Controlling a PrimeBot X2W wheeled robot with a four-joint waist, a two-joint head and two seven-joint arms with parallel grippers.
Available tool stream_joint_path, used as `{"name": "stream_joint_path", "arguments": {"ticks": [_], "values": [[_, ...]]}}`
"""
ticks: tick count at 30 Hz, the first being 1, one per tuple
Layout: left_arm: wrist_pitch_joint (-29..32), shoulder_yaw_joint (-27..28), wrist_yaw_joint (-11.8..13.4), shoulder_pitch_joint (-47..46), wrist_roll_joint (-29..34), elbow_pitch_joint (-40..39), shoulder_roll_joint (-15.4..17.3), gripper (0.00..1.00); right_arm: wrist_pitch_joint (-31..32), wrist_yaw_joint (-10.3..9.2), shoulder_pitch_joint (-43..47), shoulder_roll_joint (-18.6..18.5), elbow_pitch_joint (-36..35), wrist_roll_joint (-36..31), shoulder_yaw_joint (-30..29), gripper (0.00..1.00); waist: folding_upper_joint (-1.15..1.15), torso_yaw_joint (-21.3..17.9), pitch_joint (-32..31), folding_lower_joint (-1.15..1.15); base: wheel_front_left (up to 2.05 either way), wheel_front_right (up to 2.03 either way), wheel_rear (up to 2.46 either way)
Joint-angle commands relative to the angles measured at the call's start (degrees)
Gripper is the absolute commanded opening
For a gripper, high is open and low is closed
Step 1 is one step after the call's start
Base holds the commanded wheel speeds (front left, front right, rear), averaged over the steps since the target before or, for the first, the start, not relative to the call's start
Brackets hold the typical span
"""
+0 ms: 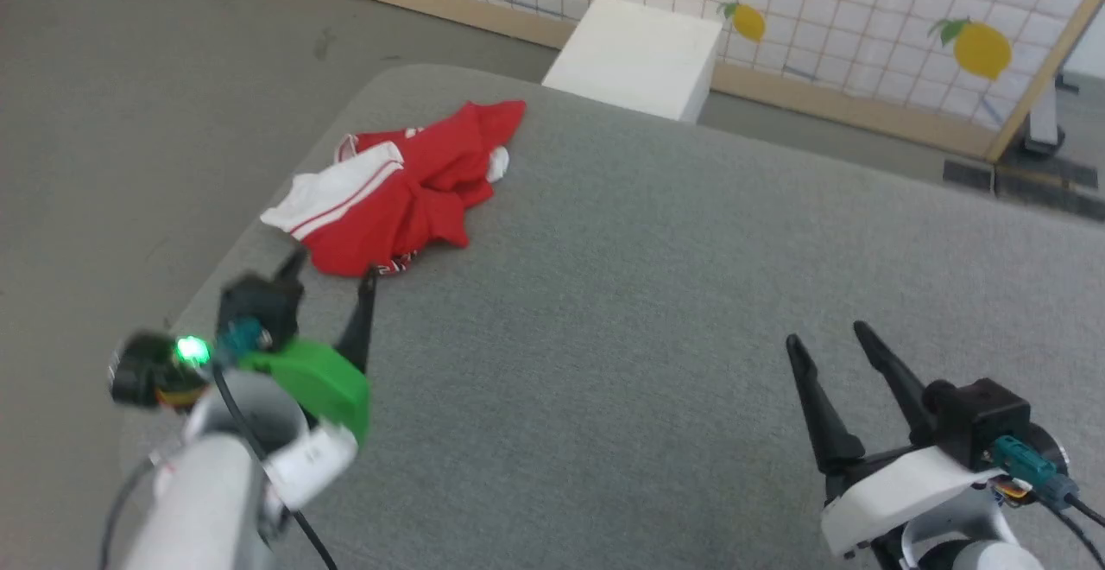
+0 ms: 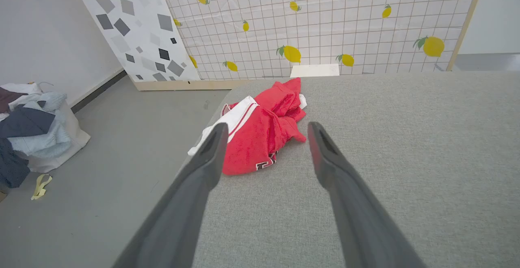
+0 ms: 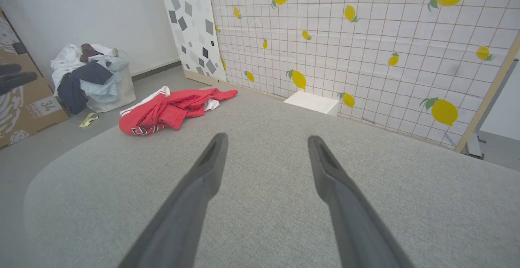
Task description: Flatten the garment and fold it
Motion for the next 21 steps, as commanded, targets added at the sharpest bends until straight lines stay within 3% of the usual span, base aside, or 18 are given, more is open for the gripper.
{"name": "stream_joint_path", "arguments": {"ticks": [1, 13, 21], "values": [[1.3, 0.2, -1.1, -3.5, -1.3, 0.9, 1.5, 1.00, 0.4, -0.08, -1.1, -0.5, -0.8, -0.7, -0.3, 1.00, 0.00, -2.5, 3.5, 0.00, 0.00, 0.00, 0.00], [11.0, 1.1, -4.0, -25.0, -11.1, 17.7, 10.9, 1.00, 1.3, -0.08, -4.5, -3.1, -4.2, -2.1, -1.5, 1.00, 0.00, -9.0, 15.1, 0.00, 0.00, 0.00, 0.00], [8.3, -3.6, -4.1, -33.4, -17.4, 27.1, 18.6, 1.00, 1.0, -0.08, -5.9, -4.3, -5.4, -2.9, -2.6, 1.00, 0.00, -12.1, 21.2, 0.00, 0.00, 0.00, 0.00]]}}
